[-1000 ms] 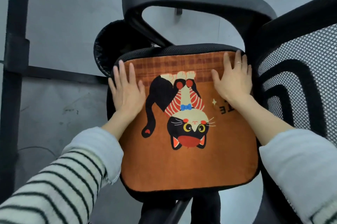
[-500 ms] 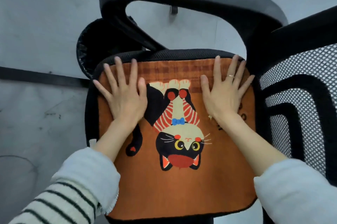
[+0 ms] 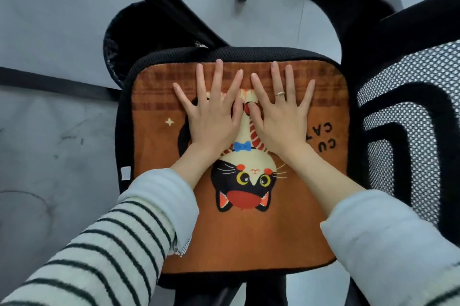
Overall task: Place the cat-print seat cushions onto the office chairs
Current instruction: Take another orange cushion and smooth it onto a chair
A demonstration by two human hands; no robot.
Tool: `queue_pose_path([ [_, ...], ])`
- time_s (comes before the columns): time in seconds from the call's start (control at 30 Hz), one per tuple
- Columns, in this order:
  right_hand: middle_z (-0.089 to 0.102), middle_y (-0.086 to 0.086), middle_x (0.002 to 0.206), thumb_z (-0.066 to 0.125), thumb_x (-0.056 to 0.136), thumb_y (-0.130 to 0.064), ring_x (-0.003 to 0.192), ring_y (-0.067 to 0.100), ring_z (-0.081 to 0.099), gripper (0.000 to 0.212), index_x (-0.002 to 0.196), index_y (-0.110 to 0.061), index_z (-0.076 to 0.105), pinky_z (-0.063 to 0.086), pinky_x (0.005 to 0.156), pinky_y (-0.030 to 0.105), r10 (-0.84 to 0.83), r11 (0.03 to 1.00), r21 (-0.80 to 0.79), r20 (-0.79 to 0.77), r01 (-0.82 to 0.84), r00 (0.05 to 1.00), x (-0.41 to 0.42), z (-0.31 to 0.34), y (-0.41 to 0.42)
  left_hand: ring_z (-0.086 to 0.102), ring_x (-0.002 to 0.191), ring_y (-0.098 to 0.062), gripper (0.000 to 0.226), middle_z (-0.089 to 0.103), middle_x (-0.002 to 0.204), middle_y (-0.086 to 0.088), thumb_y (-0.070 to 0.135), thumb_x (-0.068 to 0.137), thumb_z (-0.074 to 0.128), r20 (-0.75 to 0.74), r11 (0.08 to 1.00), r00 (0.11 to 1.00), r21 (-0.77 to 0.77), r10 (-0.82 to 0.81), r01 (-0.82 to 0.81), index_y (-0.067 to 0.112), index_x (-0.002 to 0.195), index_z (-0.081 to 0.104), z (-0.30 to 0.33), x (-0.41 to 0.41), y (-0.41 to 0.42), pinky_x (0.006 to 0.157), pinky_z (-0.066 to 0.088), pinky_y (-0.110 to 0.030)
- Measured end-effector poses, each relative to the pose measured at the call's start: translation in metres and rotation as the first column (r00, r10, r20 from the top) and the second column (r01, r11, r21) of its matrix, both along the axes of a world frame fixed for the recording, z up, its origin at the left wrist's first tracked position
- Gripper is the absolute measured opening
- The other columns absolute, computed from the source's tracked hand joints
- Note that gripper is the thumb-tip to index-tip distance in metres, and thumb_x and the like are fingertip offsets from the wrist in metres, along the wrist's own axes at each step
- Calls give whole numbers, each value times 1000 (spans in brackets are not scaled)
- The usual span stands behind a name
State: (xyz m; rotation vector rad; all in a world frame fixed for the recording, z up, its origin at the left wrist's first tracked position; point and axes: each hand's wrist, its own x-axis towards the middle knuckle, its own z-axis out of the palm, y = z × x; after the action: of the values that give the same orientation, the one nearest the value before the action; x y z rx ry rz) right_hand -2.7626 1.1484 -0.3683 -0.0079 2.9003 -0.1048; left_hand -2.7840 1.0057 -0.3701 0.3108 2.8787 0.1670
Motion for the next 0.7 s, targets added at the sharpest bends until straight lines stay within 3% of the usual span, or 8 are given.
queue_pose_path([
  [0.1, 3, 5, 160, 25, 96, -51, 148, 27, 0, 57, 150, -33, 13, -3, 113, 62, -148, 988, -24, 55, 150, 987, 18, 11, 11, -2, 146, -31, 53, 3, 160, -2, 44, 97, 25, 88, 1000, 996, -10, -15, 16, 39, 147, 13, 10, 13, -21, 104, 1, -74],
  [0.2, 6, 5, 160, 26, 95, -48, 148, 26, 3, 59, 150, -30, 17, 1, 115, 60, -328, 944, 4, 75, 329, 942, 52, 17, 31, -4, 146, -28, 55, 0, 160, 0, 47, 95, 24, 116, 995, 990, -64, 83, -76, 38, 147, 14, 12, 36, -63, 105, 1, -73],
  [0.53, 9, 9, 159, 25, 95, -45, 147, 27, 7, 59, 150, -25, 17, -1, 116, 55, -292, 956, 41, 0, 292, 956, 71, -2, 45, -3, 147, -27, 58, -1, 160, 1, 45, 93, 25, 45, 991, 993, -94, 105, -100, 39, 148, 7, -4, 51, -89, 108, -1, -70],
  [0.7, 7, 13, 159, 26, 97, -38, 147, 31, 4, 55, 150, -25, 20, 3, 116, 58, -430, 901, -42, 42, 432, 902, 82, 9, 1, -5, 146, -33, 55, -2, 160, -6, 38, 97, 23, 97, 943, 938, -30, 333, -332, 35, 149, 6, 12, 82, -45, 107, 0, -71],
])
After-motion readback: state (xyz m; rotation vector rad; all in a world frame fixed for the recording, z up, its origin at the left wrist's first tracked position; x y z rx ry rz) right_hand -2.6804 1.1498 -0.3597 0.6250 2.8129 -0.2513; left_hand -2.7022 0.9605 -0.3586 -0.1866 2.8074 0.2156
